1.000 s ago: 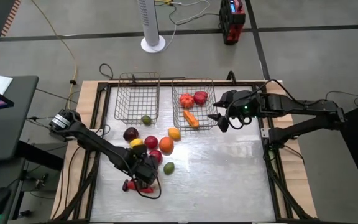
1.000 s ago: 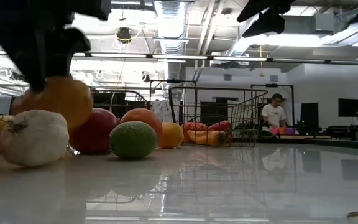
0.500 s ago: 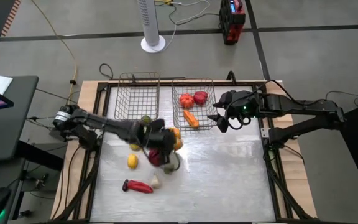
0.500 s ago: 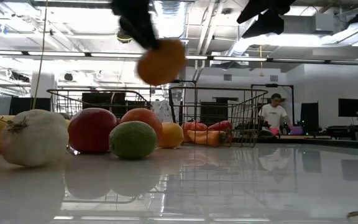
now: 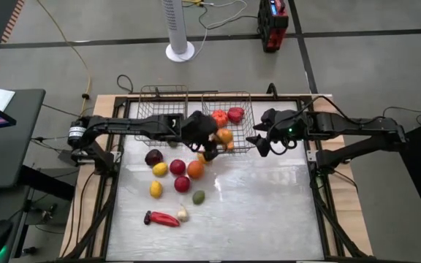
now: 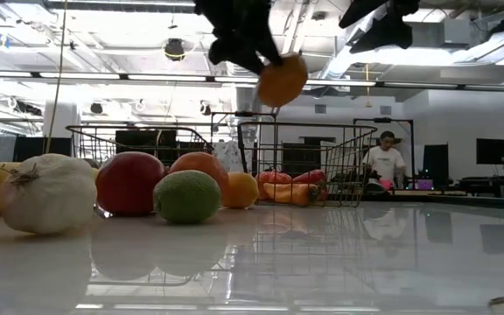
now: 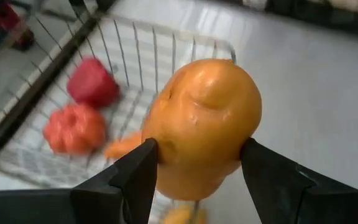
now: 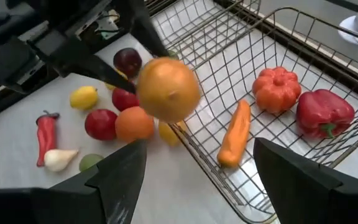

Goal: Sort produce into baskets
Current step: Put the potato into the right wire basket, then put the bottom tomato into the left wire basket

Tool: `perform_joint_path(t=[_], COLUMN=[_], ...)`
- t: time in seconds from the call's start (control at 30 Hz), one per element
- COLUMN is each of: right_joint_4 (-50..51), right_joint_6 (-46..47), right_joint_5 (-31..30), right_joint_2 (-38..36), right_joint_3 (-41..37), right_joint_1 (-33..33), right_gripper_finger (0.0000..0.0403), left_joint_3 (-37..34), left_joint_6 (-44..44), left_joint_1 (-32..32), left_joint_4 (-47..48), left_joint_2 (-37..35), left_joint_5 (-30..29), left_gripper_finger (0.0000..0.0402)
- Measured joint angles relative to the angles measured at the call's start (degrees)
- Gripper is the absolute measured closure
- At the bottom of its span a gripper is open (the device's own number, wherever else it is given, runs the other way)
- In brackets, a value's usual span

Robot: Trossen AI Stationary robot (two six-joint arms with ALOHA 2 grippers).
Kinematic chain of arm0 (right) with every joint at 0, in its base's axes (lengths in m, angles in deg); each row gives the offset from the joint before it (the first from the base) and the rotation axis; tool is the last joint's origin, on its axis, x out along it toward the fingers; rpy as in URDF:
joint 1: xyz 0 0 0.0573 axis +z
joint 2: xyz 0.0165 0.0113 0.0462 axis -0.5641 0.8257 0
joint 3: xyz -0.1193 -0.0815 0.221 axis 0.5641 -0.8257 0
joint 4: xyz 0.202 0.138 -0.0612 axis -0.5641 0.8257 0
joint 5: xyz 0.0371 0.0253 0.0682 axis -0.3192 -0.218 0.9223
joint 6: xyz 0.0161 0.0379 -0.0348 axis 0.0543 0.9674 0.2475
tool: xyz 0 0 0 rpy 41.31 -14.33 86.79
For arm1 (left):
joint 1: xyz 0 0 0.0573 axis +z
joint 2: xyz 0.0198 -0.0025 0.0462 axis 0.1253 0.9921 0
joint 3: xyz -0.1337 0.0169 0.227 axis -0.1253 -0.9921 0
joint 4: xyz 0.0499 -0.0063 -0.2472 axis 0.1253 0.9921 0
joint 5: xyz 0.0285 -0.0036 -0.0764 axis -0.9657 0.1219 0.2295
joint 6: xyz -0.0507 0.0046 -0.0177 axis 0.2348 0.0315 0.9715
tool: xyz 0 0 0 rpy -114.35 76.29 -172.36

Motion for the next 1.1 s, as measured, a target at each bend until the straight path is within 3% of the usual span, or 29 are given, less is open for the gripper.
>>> perform_joint_path(t=[0.23, 0.5, 0.57, 0.7, 0.8, 0.9, 1.1], right_joint_4=[-2.22, -2.63, -2.54, -2.29, -2.28, -2.26, -1.72], right_joint_6=[3.55, 4.26, 4.26, 3.75, 2.63, 1.87, 0.59], right_joint_5=[-3.00, -3.46, -3.48, -3.48, -3.48, -3.48, -3.17], right_joint_2=[1.16, 1.23, 1.25, 1.25, 1.25, 1.25, 1.25], right_joint_3=[0.00, 0.00, 0.00, 0.00, 0.00, 0.00, 0.00], right_joint_1=[0.49, 0.52, 0.49, 0.32, -0.33, -1.26, -1.58], right_gripper_finger=[0.0081, 0.0081, 0.0081, 0.0081, 0.0081, 0.0081, 0.0081], left_joint_3=[-0.02, -0.09, 0.05, 2.25, 2.47, 2.02, -5.52], left_joint_6=[1.31, 3.03, 3.10, 3.19, 3.54, 2.21, 8.82], left_joint_1=[3.73, 7.34, 7.60, 7.59, 5.57, 1.07, -8.66], left_joint_4=[-5.86, -2.64, -1.30, 5.73, 13.61, 21.82, 19.94], left_joint_2=[0.00, 0.00, 0.00, 0.02, -0.04, 0.04, -3.04], left_joint_5=[-3.24, 1.13, 3.30, 14.20, 19.98, 21.30, 18.07], left_gripper_finger=[0.0189, 0.0122, 0.0110, 0.0105, 0.0105, 0.0105, 0.0104])
